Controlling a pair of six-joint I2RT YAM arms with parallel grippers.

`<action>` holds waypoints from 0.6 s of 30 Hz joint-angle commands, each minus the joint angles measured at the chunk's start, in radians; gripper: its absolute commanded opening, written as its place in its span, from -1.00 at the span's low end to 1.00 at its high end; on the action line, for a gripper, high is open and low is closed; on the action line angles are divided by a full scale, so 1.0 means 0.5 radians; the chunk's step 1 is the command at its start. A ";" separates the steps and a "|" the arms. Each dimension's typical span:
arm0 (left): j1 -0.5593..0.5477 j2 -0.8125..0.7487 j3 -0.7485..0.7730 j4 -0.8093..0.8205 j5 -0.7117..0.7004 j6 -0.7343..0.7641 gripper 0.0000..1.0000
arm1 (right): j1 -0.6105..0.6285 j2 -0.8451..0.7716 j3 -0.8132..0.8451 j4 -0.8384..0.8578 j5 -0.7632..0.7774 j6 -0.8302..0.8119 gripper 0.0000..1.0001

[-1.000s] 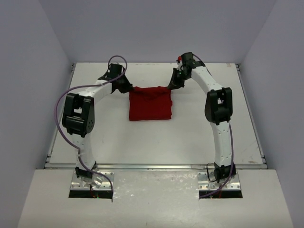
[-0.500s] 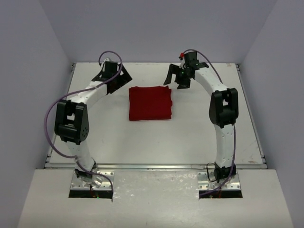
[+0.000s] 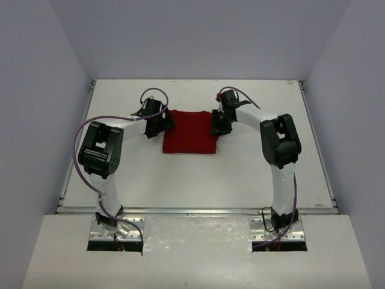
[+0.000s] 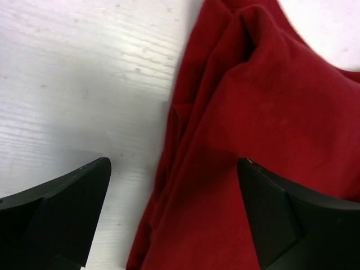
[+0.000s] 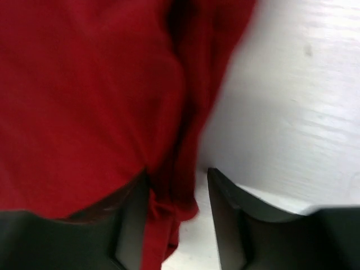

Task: Fold and stack the t-shirts
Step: Fold the long partially folded tshirt into a neat square

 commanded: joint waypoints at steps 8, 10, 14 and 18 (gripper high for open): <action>-0.024 -0.138 -0.299 0.423 0.313 -0.045 0.49 | 0.039 -0.227 -0.237 0.353 -0.288 0.201 -0.43; -0.058 -0.169 -0.366 0.439 0.298 -0.057 0.45 | 0.033 -0.169 -0.094 0.255 -0.227 0.143 -0.24; -0.083 -0.338 -0.477 0.390 0.185 -0.063 0.65 | -0.010 -0.085 0.159 -0.205 0.024 -0.007 0.69; -0.028 -0.405 -0.413 0.215 -0.018 -0.005 0.97 | -0.031 -0.223 0.094 -0.160 0.111 -0.057 0.98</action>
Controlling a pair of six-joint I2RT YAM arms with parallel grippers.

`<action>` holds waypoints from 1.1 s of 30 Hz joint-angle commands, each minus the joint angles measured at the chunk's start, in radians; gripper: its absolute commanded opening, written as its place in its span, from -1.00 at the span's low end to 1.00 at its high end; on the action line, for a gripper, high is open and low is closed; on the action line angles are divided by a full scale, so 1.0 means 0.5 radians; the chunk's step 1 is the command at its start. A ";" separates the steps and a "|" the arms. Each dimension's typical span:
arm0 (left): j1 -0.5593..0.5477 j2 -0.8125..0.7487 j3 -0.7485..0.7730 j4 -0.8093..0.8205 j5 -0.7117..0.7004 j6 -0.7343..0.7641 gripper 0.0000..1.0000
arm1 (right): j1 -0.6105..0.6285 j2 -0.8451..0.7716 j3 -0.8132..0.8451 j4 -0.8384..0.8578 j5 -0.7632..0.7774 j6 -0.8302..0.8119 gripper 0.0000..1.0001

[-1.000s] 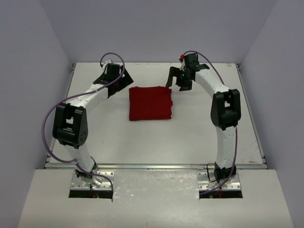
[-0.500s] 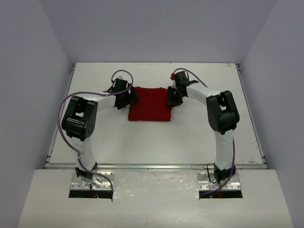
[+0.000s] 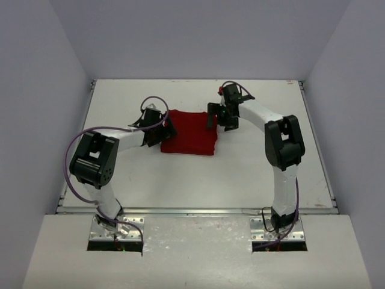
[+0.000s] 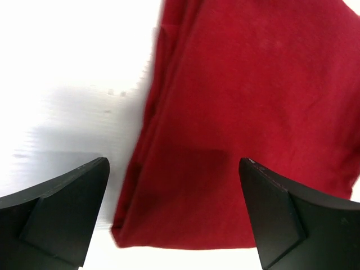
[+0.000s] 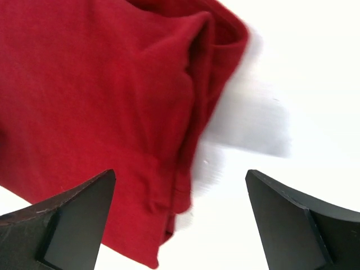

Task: Fold and stack the t-shirts
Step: Fold the long partially folded tshirt into a neat square

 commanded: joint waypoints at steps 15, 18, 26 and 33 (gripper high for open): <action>0.187 0.612 0.993 -0.179 0.063 0.250 0.02 | -0.077 0.457 0.708 -0.048 -0.005 -0.101 -0.13; 0.191 0.744 1.083 -0.305 -0.063 0.231 -0.31 | -0.080 0.512 0.716 -0.116 0.108 -0.089 -0.34; 0.209 0.888 1.209 -0.406 -0.379 0.145 -0.30 | -0.150 0.463 0.571 -0.054 0.124 0.006 -0.33; 0.221 0.555 0.988 -0.281 -0.446 0.118 0.28 | -0.208 0.666 0.930 -0.202 -0.302 -0.168 0.01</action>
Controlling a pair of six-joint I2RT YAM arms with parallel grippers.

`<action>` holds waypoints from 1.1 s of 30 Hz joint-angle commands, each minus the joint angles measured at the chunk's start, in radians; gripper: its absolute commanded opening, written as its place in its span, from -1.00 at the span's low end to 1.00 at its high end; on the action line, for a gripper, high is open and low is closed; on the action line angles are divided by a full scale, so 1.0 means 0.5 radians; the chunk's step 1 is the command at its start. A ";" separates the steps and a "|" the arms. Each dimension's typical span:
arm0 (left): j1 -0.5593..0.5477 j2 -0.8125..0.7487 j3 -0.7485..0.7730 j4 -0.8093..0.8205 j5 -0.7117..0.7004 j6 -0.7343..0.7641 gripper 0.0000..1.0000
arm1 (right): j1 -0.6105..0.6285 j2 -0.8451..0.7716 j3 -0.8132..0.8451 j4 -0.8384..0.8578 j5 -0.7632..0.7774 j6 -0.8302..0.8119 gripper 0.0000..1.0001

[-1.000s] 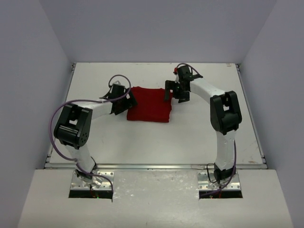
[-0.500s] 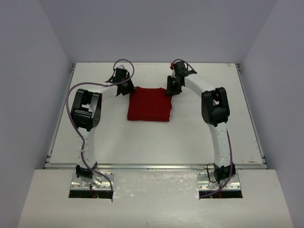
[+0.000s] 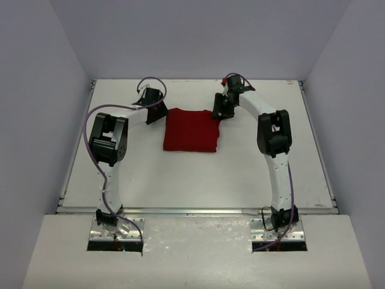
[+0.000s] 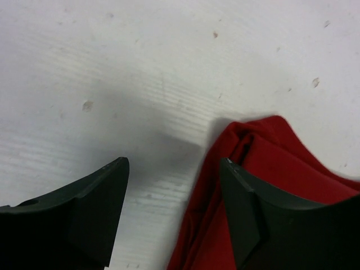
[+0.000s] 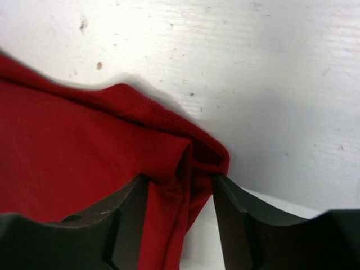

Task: Fold and stack the t-shirts
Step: Fold the long partially folded tshirt into a neat square, then smooth out wrinkles on the folded tshirt

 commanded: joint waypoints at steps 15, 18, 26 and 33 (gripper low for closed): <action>0.042 -0.272 -0.431 0.578 0.481 -0.037 0.45 | -0.052 -0.329 -0.379 0.240 -0.247 -0.111 0.45; 0.045 -0.153 -0.330 0.551 0.521 -0.030 0.45 | -0.049 -0.219 -0.325 0.240 -0.244 -0.111 0.40; 0.088 -0.042 -0.290 0.600 0.638 0.031 0.45 | -0.052 -0.105 -0.226 0.387 -0.339 -0.136 0.05; 0.088 -0.115 -0.391 0.713 0.705 0.022 0.45 | -0.049 0.054 -0.021 0.400 -0.523 -0.200 -0.01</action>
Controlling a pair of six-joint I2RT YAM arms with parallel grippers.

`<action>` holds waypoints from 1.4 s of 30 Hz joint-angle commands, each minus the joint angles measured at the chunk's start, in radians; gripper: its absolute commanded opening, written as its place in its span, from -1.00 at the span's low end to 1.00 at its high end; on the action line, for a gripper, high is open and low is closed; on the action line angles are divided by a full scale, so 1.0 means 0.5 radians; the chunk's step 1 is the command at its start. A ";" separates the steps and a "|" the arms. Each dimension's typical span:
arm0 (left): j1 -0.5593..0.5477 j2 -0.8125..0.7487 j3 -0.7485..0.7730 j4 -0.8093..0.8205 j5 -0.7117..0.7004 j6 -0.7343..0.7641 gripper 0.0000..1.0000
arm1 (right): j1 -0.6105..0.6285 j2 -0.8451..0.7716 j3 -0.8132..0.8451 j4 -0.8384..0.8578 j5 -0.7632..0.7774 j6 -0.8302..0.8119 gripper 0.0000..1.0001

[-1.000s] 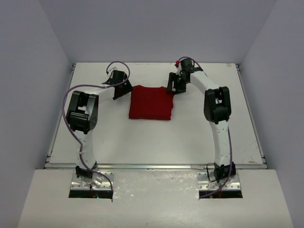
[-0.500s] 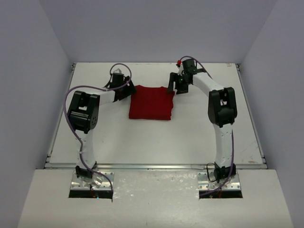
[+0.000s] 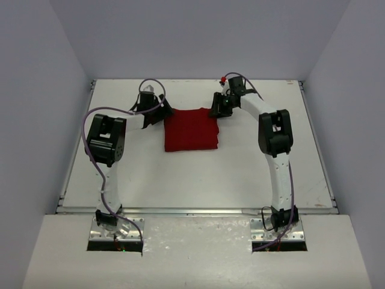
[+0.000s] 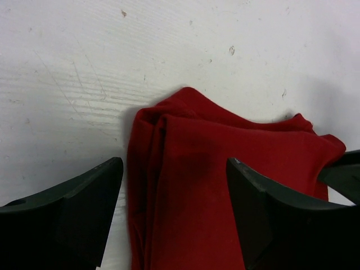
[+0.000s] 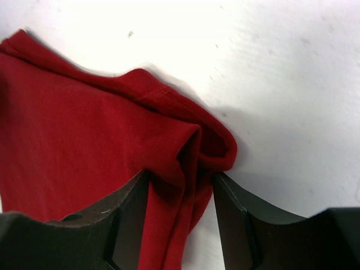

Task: Fold and stack the t-shirts
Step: Smooth out wrinkles on the folded tshirt

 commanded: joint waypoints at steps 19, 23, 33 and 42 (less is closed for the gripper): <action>0.018 -0.196 -0.262 0.116 -0.070 -0.037 0.45 | -0.078 -0.006 0.023 0.273 -0.232 -0.069 0.23; 0.018 -0.215 -0.315 0.169 -0.019 -0.028 0.45 | -0.170 -0.117 -0.088 0.438 -0.513 -0.010 0.23; 0.018 -0.239 -0.403 0.276 0.025 -0.034 0.44 | -0.152 -0.194 -0.118 0.429 -0.536 -0.108 -0.15; 0.018 -0.221 -0.370 0.258 0.064 -0.007 0.36 | -0.057 -0.066 0.148 0.335 -0.487 -0.265 0.02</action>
